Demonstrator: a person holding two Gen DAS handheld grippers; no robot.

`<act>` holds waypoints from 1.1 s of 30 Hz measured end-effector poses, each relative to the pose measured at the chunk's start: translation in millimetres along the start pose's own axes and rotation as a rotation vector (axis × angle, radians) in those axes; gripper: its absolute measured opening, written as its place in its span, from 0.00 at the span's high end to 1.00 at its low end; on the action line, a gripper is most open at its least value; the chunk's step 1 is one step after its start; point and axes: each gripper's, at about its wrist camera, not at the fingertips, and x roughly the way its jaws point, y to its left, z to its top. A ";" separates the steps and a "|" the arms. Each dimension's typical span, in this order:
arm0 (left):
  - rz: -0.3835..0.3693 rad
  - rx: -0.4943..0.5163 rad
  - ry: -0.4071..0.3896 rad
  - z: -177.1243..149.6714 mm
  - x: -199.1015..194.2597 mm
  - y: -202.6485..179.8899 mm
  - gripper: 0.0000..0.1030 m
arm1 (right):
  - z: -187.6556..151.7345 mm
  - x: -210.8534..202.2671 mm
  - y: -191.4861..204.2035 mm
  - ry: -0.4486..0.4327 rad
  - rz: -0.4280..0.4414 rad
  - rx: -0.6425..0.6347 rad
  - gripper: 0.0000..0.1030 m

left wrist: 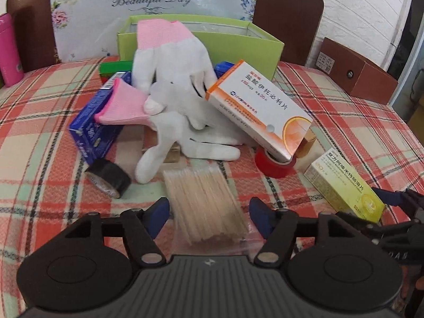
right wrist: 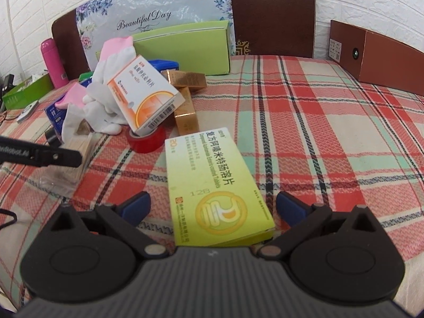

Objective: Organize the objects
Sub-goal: 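Grasp the yellow-green medicine box with the right tool while the left tool grasps the toothpick bundle, then lower the yellow-green box and toothpicks into the lime-green box and release both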

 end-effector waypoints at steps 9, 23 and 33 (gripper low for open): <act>0.023 0.064 0.018 -2.6 10.3 -10.6 0.28 | 1.7 -10.4 34.5 0.039 0.097 -0.041 0.09; 0.050 0.081 -0.014 -3.8 13.7 -11.8 0.36 | 8.3 10.2 36.3 0.011 -0.039 -0.006 0.32; -0.105 -0.024 -0.033 -6.9 -9.5 13.4 0.74 | 4.2 -18.7 24.8 0.022 0.144 0.062 0.35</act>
